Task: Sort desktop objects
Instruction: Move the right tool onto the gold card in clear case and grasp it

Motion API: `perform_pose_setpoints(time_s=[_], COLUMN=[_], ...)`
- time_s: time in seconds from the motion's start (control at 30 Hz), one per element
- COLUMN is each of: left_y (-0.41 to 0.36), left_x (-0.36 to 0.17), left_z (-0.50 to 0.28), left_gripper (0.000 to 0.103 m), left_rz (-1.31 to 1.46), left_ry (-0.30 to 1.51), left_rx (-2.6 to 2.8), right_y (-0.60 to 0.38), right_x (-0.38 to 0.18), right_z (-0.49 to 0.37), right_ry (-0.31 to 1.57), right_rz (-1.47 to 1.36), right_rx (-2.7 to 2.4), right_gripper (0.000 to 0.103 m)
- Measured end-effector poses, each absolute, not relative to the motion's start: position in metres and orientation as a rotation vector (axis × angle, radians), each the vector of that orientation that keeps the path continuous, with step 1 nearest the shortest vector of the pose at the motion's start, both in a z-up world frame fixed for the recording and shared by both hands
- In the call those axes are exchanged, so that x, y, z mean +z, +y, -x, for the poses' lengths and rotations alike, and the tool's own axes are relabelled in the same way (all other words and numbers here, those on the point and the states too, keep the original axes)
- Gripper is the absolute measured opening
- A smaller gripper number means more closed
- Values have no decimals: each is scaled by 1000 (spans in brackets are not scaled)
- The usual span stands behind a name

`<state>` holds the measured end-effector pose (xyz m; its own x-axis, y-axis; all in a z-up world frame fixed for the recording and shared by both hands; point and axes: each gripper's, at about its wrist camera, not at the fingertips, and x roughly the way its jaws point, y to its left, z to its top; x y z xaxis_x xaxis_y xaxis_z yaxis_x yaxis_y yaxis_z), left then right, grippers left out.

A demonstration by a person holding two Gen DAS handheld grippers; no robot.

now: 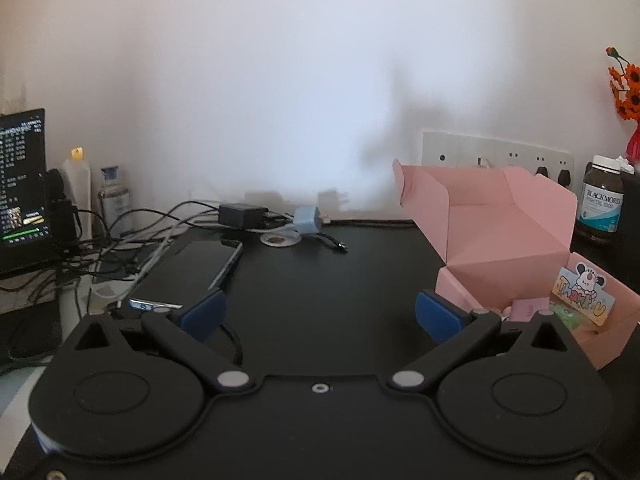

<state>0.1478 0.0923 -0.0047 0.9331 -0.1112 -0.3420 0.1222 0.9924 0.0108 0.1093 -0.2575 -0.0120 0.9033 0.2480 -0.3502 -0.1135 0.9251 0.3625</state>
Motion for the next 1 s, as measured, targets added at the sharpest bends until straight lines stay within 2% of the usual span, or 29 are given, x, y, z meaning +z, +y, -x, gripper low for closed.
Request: perform_pose_setpoints(time_s=[0.1, 0.23, 0.43, 0.57, 0.73, 0.8, 1.0], left_y=[92, 90, 85, 80, 81, 83, 85], left_x=[-5, -5, -6, -6, -7, -7, -6], left_z=[-149, -150, -144, -143, -145, -147, -146], left_gripper=[103, 103, 103, 103, 103, 103, 103], left_rz=[-33, -45, -76, -113, -105, -94, -81], left_ry=[353, 363, 335, 329, 340, 352, 349], left_rx=[-121, -117, -122, -129, -127, -127, -119], right_y=[-256, -253, -242, -230, -228, -233, -239], right_x=[3, 22, 7, -2, -8, -13, -28], right_z=[-100, -66, -66, -88, -106, -111, -119], right_ry=[414, 336, 436, 529, 581, 618, 700], right_rz=[-274, -126, 55, 63, 34, -5, -50], right_rx=[157, 34, -34, -1, -63, -78, -94], right_gripper=[102, 102, 101, 84, 75, 63, 60])
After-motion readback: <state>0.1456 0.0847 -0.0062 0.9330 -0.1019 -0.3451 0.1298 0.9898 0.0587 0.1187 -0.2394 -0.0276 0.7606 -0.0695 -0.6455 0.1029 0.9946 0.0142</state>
